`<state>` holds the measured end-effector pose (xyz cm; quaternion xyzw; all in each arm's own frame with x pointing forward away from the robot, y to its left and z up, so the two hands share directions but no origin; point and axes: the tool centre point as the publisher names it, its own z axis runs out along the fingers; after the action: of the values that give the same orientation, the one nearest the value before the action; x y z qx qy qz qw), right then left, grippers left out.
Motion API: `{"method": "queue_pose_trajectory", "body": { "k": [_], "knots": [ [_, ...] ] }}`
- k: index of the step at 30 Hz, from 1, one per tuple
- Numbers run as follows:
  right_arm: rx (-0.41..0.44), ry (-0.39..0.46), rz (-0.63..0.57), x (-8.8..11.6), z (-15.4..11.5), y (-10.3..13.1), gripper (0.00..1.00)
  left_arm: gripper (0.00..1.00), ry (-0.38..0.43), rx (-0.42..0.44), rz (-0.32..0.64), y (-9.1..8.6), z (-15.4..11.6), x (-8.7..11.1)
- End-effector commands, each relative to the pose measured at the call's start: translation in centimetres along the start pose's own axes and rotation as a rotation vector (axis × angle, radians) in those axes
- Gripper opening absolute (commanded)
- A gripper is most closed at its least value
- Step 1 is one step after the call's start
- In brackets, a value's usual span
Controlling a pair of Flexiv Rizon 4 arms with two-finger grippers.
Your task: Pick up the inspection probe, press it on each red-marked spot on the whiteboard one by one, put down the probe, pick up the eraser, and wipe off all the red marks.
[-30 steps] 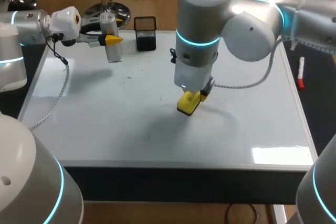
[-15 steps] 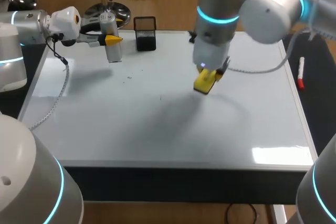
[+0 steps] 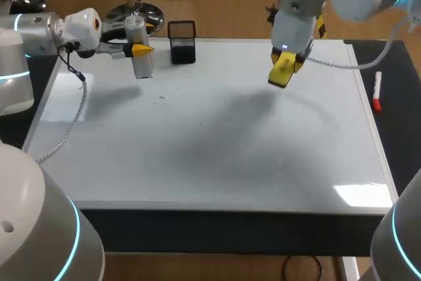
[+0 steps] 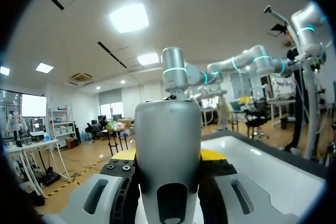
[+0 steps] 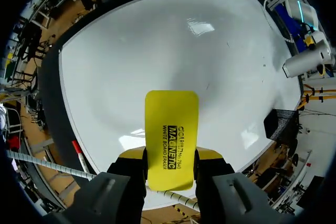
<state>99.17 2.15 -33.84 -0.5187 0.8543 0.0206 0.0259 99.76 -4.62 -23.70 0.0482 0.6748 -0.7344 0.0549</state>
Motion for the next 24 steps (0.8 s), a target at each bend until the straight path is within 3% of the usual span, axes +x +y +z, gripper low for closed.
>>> {"method": "queue_pose_trajectory", "body": {
  "k": [1, 10, 24],
  "knots": [
    [-0.067, -0.032, -0.038, -0.1, 0.6, -3.0, 0.00, 0.00, -0.002, -0.002, 0.001, -0.2, 0.1, 0.1],
    [-0.067, -0.037, -0.223, -2.9, 2.0, -5.5, 0.00, 0.00, -0.002, -0.002, 0.001, -0.2, 0.1, 0.1],
    [-0.079, -0.040, -0.503, -9.7, 4.5, -6.9, 0.00, 0.00, -0.002, -0.002, 0.001, -0.2, 0.1, 0.1]
  ]
}}
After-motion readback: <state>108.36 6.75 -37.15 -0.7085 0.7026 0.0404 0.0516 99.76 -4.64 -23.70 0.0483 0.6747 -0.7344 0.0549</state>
